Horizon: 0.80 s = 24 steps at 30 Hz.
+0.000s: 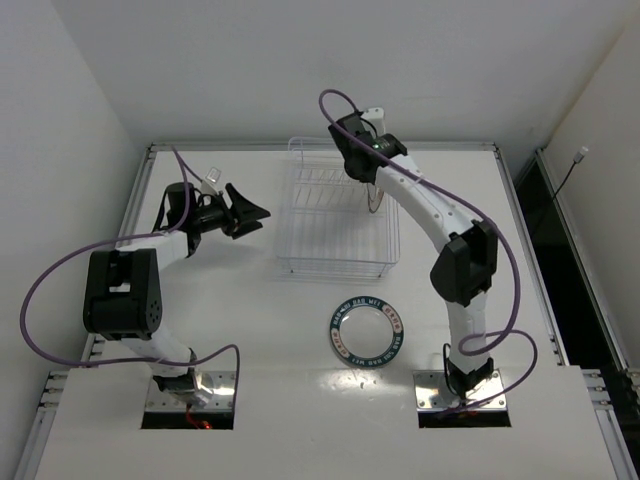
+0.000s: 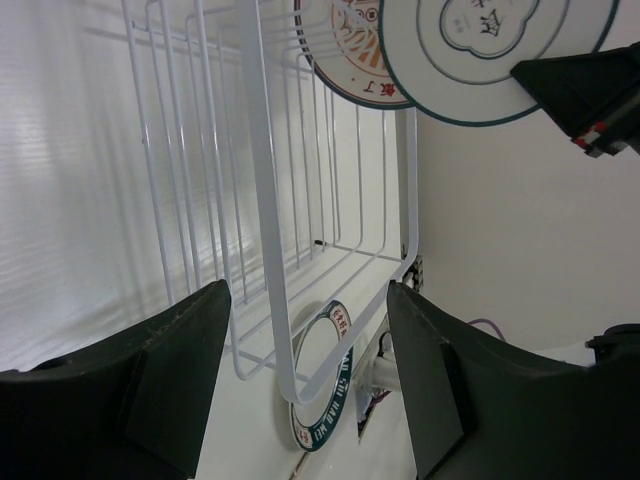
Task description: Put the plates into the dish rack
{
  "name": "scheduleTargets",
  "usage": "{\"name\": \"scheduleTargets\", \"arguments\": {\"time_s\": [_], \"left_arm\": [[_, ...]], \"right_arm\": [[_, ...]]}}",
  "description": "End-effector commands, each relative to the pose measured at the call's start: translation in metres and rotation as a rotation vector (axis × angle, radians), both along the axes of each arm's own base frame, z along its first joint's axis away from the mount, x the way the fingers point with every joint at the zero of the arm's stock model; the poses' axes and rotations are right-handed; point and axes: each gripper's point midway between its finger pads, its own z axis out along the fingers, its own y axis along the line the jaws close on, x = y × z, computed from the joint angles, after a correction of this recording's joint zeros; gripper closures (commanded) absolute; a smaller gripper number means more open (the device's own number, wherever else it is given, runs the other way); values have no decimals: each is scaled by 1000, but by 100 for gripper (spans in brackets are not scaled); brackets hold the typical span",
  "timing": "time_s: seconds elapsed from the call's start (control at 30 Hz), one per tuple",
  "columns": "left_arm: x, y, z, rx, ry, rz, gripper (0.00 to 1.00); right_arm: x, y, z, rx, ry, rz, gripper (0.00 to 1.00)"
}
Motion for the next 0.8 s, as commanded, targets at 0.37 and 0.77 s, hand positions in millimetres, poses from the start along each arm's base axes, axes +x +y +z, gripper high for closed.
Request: {"name": "scheduleTargets", "arguments": {"time_s": [0.37,0.77], "left_arm": [[7,-2,4,7,-37,-20,39],[8,-1,0,18,-30,-25,39]], "right_arm": [[29,0,-27,-29,-28,-48,100],[22,1,-25,82,-12,30,71]]}}
